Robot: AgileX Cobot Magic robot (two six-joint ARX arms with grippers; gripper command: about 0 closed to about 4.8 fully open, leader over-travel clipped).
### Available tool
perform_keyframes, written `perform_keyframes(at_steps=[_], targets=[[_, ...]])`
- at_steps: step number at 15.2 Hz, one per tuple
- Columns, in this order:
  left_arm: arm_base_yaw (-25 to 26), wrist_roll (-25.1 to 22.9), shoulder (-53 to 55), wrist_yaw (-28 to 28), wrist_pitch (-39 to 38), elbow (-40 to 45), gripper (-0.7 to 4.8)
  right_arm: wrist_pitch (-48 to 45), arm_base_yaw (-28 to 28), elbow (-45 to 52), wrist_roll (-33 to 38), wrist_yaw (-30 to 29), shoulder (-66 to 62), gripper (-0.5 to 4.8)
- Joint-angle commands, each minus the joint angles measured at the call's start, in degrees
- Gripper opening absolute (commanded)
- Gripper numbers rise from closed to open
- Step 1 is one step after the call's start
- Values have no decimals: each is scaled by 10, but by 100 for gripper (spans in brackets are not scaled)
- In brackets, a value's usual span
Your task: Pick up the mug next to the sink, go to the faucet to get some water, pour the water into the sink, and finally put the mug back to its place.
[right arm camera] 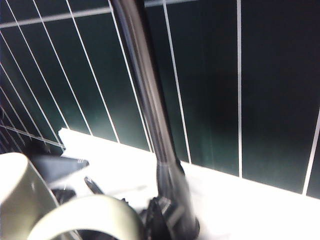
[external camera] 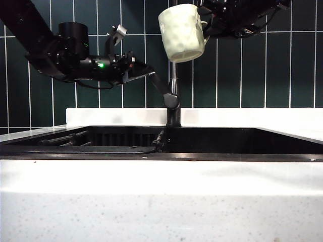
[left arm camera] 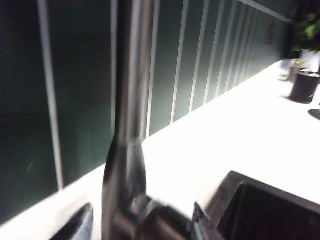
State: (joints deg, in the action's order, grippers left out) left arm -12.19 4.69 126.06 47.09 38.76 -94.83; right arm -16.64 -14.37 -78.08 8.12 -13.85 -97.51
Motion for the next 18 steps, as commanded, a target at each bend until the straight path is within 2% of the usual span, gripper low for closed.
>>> perform_keyframes(at_steps=[1,6,9,14,18], targets=[[-2,2,14,36,-19,-33,250,-17,0,-9,9,-7,6,-1],[-6,3,14,113,-37,-33,247,-9,0,-9,4,-7,6,-1],[-11,2,14,162,-98,-33,246,-5,0,-9,4,-7,6,-1],[-11,-4,14,163,-117,-33,246,-12,0,-9,4,-12,6,-1],[-11,-20,14,99,-112,-33,246,-11,0,-9,5,-17,6,-1]])
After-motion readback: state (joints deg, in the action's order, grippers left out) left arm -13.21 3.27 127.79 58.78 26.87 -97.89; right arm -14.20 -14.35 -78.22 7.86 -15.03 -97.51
